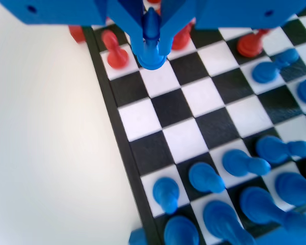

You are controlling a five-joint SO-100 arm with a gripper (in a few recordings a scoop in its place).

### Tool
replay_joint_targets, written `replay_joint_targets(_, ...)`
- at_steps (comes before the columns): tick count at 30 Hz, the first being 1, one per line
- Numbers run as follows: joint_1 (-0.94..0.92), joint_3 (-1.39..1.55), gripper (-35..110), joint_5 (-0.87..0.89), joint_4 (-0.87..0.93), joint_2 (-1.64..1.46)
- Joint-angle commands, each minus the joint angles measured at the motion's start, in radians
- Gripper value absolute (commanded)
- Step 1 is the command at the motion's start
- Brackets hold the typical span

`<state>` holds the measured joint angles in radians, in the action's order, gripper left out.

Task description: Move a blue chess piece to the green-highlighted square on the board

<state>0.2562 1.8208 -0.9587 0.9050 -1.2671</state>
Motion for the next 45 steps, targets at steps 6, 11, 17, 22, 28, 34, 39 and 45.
replay_joint_targets(6,0.115,-0.034,1,0.061,0.077,-0.109)
replay_joint_targets(11,0.163,0.037,1,0.091,0.057,-0.110)
replay_joint_targets(17,0.176,0.089,1,0.100,0.028,-0.110)
replay_joint_targets(22,0.169,0.104,1,0.094,0.012,-0.110)
replay_joint_targets(28,0.156,0.098,2,0.089,0.008,-0.110)
replay_joint_targets(34,0.150,0.084,10,0.081,0.011,-0.110)
replay_joint_targets(39,0.143,0.061,15,0.078,0.023,-0.115)
replay_joint_targets(45,0.129,-0.006,16,0.060,0.100,-0.156)
